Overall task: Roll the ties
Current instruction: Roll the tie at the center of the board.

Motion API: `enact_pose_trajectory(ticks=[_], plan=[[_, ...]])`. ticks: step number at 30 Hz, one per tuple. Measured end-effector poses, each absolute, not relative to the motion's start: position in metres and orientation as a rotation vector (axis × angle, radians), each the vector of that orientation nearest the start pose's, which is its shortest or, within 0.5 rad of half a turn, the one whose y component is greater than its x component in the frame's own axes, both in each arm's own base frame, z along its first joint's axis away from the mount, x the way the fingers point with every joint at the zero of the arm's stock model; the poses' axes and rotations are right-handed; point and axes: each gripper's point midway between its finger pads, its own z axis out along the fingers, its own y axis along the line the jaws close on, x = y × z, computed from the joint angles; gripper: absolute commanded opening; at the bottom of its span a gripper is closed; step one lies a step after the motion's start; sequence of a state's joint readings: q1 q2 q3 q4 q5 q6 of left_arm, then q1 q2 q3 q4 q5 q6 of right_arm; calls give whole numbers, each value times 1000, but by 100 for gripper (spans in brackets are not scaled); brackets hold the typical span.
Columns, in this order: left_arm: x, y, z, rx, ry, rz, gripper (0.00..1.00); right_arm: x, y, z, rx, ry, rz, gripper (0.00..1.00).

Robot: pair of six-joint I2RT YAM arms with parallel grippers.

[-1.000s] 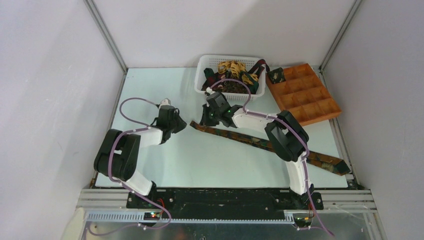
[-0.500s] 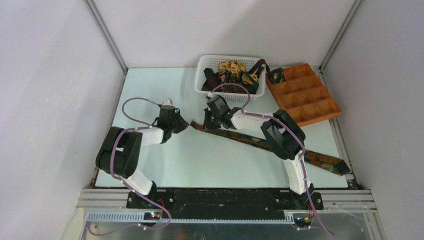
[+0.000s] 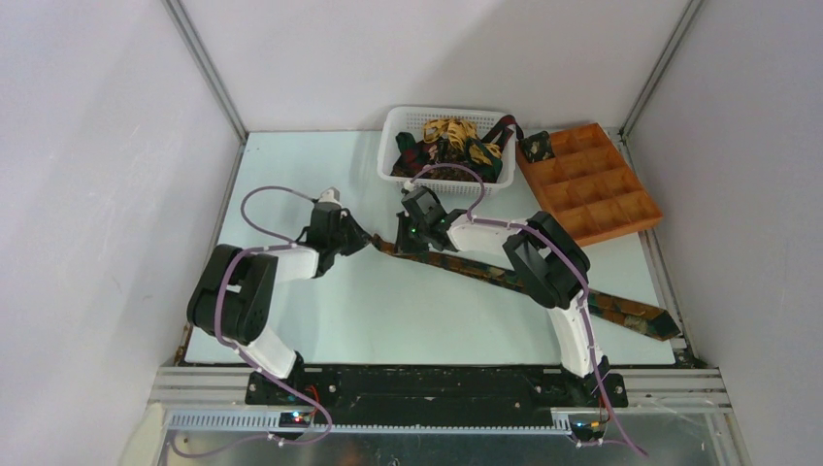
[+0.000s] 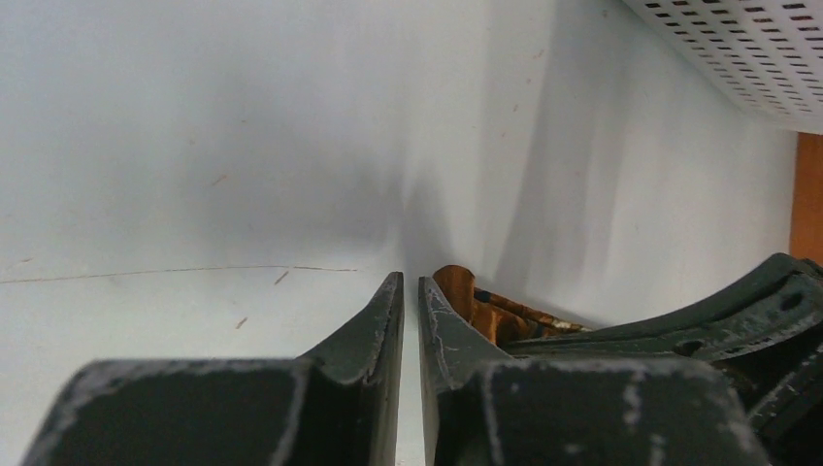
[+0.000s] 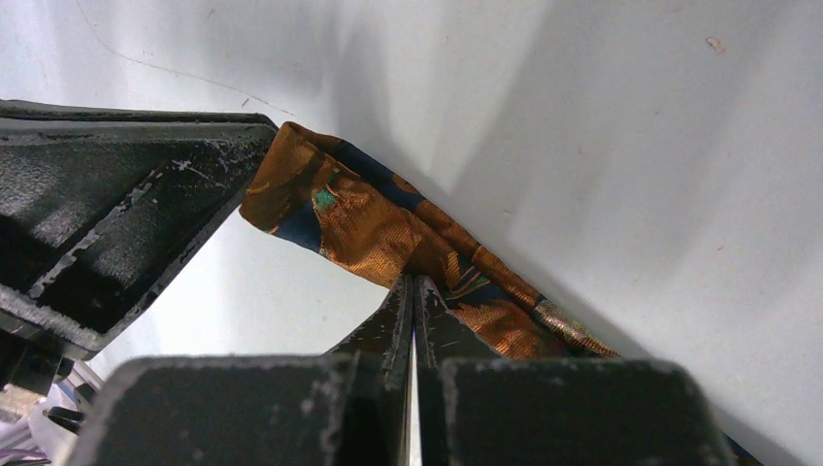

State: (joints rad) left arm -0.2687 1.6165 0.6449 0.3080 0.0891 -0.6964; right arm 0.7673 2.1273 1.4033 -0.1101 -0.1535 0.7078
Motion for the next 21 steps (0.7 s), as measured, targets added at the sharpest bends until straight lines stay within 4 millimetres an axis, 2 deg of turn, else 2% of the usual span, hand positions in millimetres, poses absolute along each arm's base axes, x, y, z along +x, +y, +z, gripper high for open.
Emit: enact_pose_trajectory(ticks=[10, 16, 21], plan=[[370, -176, 49, -304, 2228, -731, 13, 339, 401, 19, -151, 2573, 817, 0], [370, -187, 57, -261, 2206, -788, 11, 340, 401, 19, -151, 2573, 820, 0], [371, -189, 59, -255, 2195, -796, 2, 340, 401, 19, -147, 2573, 821, 0]])
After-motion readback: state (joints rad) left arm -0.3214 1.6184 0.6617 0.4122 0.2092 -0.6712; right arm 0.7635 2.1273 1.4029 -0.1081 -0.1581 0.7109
